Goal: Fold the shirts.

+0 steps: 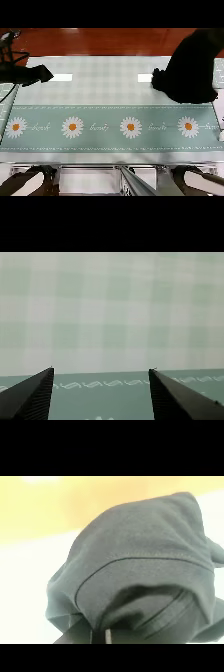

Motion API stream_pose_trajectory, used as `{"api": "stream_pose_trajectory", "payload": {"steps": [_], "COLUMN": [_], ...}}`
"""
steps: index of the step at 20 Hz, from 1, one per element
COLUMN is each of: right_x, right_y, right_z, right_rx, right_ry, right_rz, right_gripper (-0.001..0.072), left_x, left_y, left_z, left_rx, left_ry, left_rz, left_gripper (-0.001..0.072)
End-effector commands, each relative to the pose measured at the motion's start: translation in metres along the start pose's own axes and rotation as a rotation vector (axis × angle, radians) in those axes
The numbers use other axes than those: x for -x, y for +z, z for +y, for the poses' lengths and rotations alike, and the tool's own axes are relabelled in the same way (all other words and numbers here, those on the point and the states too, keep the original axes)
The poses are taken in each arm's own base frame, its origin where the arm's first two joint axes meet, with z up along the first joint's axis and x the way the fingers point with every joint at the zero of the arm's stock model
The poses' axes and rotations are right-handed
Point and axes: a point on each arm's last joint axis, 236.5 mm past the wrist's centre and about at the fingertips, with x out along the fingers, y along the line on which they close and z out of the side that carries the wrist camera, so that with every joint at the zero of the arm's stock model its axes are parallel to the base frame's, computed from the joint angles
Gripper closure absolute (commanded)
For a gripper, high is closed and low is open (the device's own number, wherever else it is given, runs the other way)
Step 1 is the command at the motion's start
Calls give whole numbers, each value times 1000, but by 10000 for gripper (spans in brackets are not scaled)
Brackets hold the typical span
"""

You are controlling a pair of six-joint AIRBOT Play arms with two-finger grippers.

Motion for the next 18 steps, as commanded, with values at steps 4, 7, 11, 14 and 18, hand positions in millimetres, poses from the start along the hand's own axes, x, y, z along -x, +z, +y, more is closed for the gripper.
{"api": "stream_pose_trajectory", "payload": {"steps": [4,7,11,14,18], "right_x": [227,273,239,159,50], "right_y": [77,62,-36,-144,-299], "right_z": [131,172,231,274,333], "right_rx": [219,271,359,333,132], "right_ry": [213,336,555,640,672], "right_rz": [-512,-532,-162,151,417], "right_gripper": [686,685,686,685,685], "left_x": [69,72,69,65,66], "left_y": [-70,-79,-79,-71,-55], "left_z": [-57,-60,-66,-63,-61], "left_rx": [-95,-83,-63,-56,-49], "left_ry": [-143,-158,-187,-180,-171], "left_rz": [-119,-117,-108,-129,-194], "left_gripper": [8,8,8,8,8]}}
